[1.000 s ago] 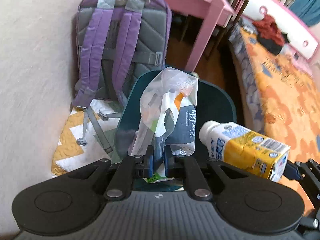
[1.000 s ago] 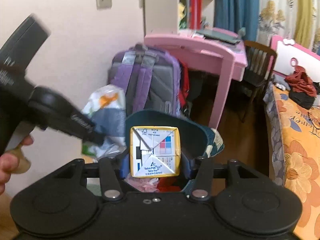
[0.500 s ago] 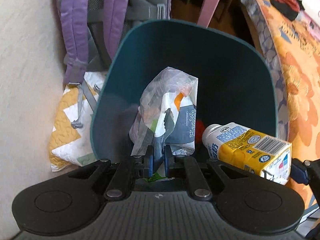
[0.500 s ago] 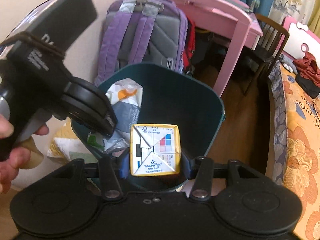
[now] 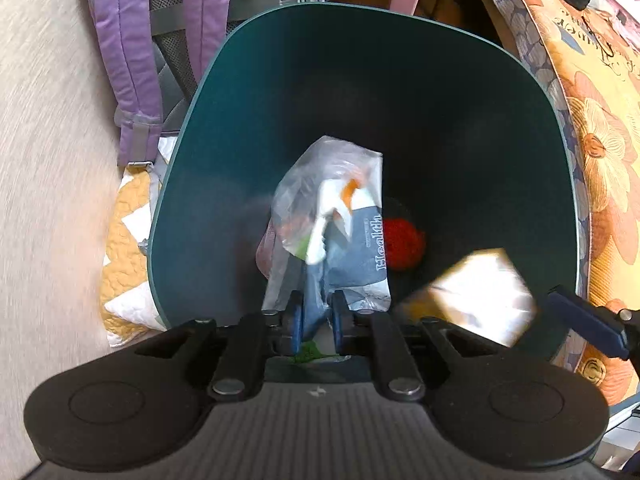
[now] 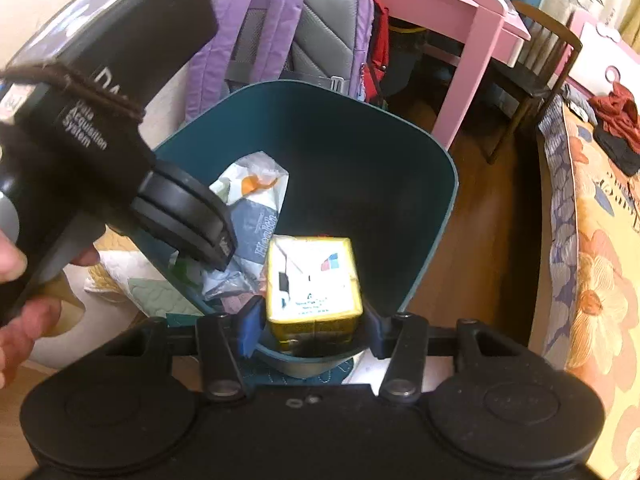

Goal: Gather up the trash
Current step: 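Open left tool to drop the white bag while right tool drops the carton, then withdraw both open tools from the wastebasket toward the floor pile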

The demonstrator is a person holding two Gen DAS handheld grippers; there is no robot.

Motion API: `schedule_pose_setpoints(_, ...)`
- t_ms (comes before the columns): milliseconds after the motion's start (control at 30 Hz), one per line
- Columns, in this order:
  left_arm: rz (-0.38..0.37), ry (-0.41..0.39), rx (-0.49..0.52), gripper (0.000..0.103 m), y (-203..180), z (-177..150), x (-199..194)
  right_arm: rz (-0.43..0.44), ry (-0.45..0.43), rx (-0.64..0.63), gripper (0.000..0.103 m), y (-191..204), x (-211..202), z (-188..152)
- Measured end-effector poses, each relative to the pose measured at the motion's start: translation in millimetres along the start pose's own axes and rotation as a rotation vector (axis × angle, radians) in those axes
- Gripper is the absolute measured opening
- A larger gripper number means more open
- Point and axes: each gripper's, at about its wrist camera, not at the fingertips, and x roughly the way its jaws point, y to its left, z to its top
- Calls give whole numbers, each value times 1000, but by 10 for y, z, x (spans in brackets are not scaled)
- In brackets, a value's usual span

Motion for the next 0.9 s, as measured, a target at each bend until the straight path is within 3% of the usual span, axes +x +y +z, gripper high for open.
schedule_pose_setpoints(67,-8,-5,-8,29,-2,-4,-29,-1,-11,11,57,-17,-23,12)
schedule_pose_setpoints(433,-51,-96,-37,54,53,-186,-435,19,-80,35,62,-57,-382,-59)
schedule_pose_setpoints(900,-92,-231,-45,54,159,-741,-1190,107,-160,32,67,45,-1074,-344)
